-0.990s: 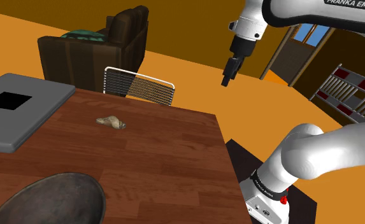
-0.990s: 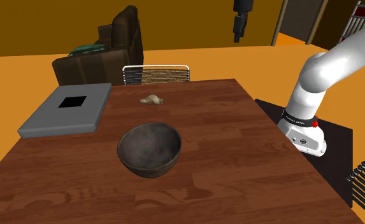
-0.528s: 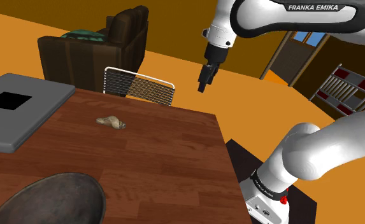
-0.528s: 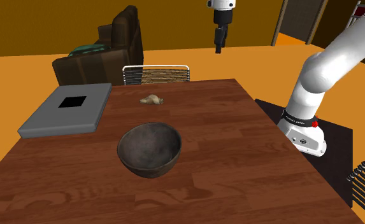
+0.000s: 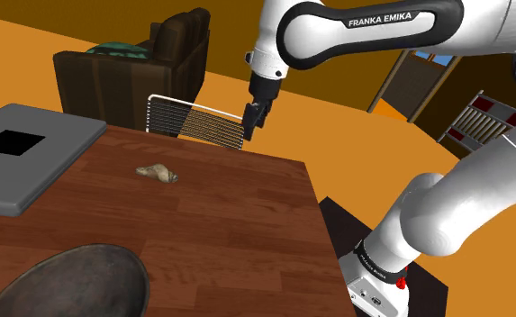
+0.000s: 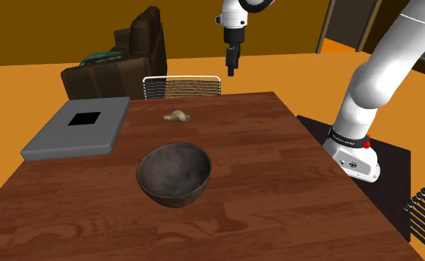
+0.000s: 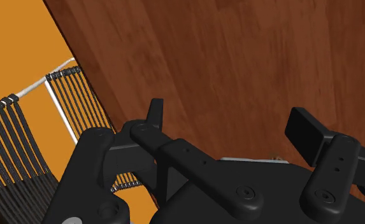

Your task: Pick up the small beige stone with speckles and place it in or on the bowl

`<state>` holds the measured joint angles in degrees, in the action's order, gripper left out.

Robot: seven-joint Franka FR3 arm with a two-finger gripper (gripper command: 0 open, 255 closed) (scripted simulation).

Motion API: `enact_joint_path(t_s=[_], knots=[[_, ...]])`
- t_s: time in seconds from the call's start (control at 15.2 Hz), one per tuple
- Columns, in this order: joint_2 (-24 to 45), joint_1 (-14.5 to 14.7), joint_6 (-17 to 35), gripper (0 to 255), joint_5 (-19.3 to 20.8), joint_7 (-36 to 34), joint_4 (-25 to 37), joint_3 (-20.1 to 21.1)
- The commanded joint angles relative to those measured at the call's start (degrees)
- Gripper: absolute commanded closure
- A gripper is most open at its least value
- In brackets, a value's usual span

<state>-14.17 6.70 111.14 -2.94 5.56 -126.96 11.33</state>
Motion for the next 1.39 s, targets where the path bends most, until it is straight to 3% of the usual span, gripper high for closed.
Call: enact_joint_path(t_s=[0.0, 0.59, 1.19, 1.32], knots=[[4.5, 0.6, 1.8, 0, 0.2, -0.4, 2.8, 1.1], [22.0, 4.2, 6.6, 0, 3.0, -2.7, 15.4, 4.9], [40.1, 9.9, 6.8, 0, 7.6, -4.5, 33.1, 6.7], [40.7, 10.0, 8.1, 0, 7.8, -4.7, 32.4, 6.6]])
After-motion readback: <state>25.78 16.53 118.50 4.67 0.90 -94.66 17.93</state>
